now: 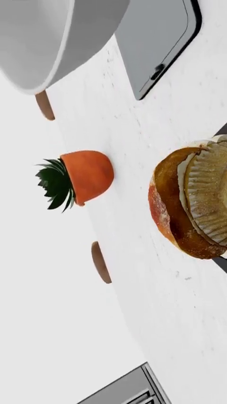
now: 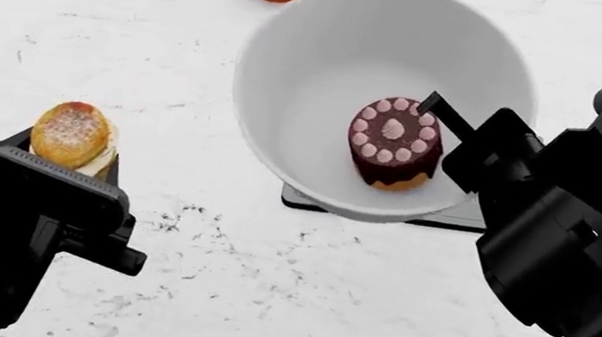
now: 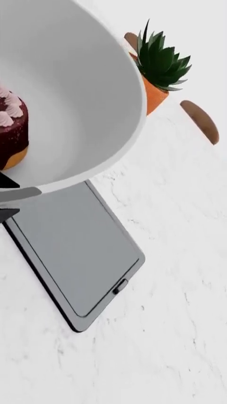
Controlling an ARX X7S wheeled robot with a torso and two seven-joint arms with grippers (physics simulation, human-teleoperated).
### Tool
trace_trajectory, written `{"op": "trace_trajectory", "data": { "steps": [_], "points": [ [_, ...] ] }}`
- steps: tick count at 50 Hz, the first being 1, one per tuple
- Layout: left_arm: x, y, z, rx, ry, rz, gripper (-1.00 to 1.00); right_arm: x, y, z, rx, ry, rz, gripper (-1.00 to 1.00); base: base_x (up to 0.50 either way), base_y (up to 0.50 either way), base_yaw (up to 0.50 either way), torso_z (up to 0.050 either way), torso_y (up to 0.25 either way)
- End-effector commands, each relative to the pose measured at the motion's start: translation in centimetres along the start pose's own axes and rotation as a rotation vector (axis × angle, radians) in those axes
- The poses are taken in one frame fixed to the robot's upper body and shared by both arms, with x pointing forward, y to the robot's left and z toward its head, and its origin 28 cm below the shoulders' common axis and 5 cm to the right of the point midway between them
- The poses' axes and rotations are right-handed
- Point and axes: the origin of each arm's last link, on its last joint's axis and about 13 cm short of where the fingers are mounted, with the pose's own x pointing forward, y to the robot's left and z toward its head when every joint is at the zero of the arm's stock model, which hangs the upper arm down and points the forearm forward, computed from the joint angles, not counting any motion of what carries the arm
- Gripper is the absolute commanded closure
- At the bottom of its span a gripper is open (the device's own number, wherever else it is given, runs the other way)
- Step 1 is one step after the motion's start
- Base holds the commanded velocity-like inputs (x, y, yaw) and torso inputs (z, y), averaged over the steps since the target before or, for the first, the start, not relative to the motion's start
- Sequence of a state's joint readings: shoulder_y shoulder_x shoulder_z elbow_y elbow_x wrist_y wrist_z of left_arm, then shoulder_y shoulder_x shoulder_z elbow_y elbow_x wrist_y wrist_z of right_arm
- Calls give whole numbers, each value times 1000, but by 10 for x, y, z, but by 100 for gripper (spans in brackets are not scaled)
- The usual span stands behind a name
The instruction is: Pick up the bowl with cake and place it on the tray. Pick up the cupcake and place it on the tray.
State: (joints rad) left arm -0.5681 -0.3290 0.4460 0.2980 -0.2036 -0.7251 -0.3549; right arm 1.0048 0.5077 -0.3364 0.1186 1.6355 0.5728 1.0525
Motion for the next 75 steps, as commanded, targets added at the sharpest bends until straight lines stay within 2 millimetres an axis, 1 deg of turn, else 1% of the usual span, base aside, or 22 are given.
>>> {"op": "trace_trajectory", "data": {
  "steps": [1, 4, 5, 8, 9, 20, 24, 26, 28, 35, 43, 46, 54, 56, 60, 64, 75],
  "points": [
    [-1, -1, 5, -7, -11, -3, 100, 9, -1, 8, -2, -48, -33, 100, 0, 0, 0, 0, 0],
    [-1, -1, 7, -2, -10, -6, 100, 19, 2, 10, -9, -42, 6, 100, 0, 0, 0, 0, 0],
    [-2, -2, 6, 0, -12, -8, 100, 22, 3, 10, -13, -41, 24, 100, 0, 0, 0, 0, 0],
    [-1, -2, 7, 5, -10, -14, 100, 26, 4, 9, -3, -27, 42, 100, 151, -406, 0, 0, 0],
    [-2, -2, 5, 6, -8, -16, 100, 26, 4, 9, 2, -28, 48, 100, 199, -479, 0, 0, 0],
    [-1, -2, 8, 8, -11, -18, 100, 23, 6, 9, -1, -21, 66, 100, 202, -478, 0, 0, 1],
    [-3, -1, 12, 12, -20, -15, 100, 21, 8, 6, 20, 1, 111, 100, 201, -480, 0, 0, 2],
    [-4, 0, 14, 11, -23, -15, 100, 22, 9, 5, 26, 0, 102, 100, 138, -310, 0, 0, 0],
    [-3, 3, 17, 9, -23, -10, 100, 20, 11, 5, 42, 5, 112, 100, 0, 0, 0, 0, 0],
    [-2, 4, 19, 9, -23, -9, 100, 21, 12, 4, 58, 8, 121, 100, 51, -12, 0, 1, 1],
    [-2, 4, 22, 11, -26, -12, 100, 21, 12, 4, 56, 11, 123, 100, 450, -214, 0, 0, 1],
    [-6, 3, 22, 18, -32, -16, 100, 24, 14, 4, 59, 9, 140, 100, 31, 1, 0, 0, 3],
    [-5, 4, 24, 19, -33, -17, 100, 24, 14, 4, 60, 7, 140, 100, 0, 0, 0, 0, 0],
    [-6, 8, 32, 22, -45, -8, 100, 26, 17, 3, 62, 7, 152, 100, 503, -57, 0, 0, 0],
    [-7, 11, 38, 20, -51, 0, 100, 26, 18, 3, 64, 7, 156, 100, 293, -12, 0, 0, 3],
    [-8, 12, 44, 27, -58, 0, 100, 29, 18, 1, 64, 17, 145, 100, 0, 0, 0, 0, 0],
    [-11, 7, 45, 39, -71, -17, 100, 42, 13, -8, 71, 45, 115, 100, 0, 0, 0, 1, 1]
  ]
}}
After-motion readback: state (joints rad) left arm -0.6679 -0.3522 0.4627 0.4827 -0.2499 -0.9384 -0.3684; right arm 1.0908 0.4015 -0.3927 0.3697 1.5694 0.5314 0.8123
